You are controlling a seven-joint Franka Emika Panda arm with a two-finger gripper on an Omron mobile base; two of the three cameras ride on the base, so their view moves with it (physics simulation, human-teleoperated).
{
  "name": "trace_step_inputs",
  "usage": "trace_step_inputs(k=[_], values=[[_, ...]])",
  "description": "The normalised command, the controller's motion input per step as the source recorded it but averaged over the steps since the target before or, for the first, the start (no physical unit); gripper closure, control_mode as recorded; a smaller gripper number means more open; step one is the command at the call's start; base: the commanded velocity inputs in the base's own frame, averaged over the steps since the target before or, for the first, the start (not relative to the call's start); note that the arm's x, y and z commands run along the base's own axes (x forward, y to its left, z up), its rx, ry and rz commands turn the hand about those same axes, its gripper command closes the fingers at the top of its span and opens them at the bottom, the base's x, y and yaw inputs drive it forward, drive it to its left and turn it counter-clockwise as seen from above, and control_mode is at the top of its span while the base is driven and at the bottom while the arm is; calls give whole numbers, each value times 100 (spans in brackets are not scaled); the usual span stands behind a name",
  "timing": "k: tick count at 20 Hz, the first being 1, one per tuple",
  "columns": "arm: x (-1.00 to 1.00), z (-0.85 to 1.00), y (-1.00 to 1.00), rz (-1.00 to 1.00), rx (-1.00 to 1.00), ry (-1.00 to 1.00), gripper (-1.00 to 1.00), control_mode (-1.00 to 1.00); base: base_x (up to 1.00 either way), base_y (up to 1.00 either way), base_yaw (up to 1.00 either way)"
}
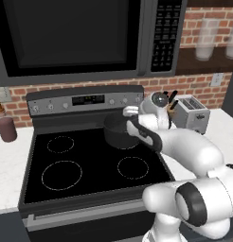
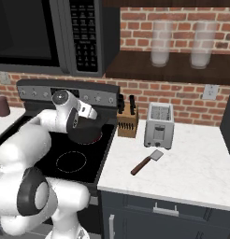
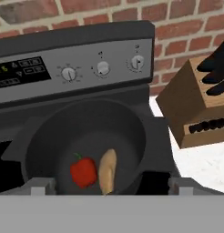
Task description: Put the bell pepper and sweet potato in the pot. Retrieve the spatula and lightly stir the vegetables in the pot.
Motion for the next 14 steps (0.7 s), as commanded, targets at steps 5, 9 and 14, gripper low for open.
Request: trace_step_inputs(k=[5, 9, 14], values=[[-99, 82, -51, 0, 3, 4, -100, -100, 0, 0, 0], [-72, 51, -69, 2, 0, 16, -100, -100, 0, 0, 0], [-14, 5, -75, 17, -17, 23, -100, -100, 0, 0, 0]])
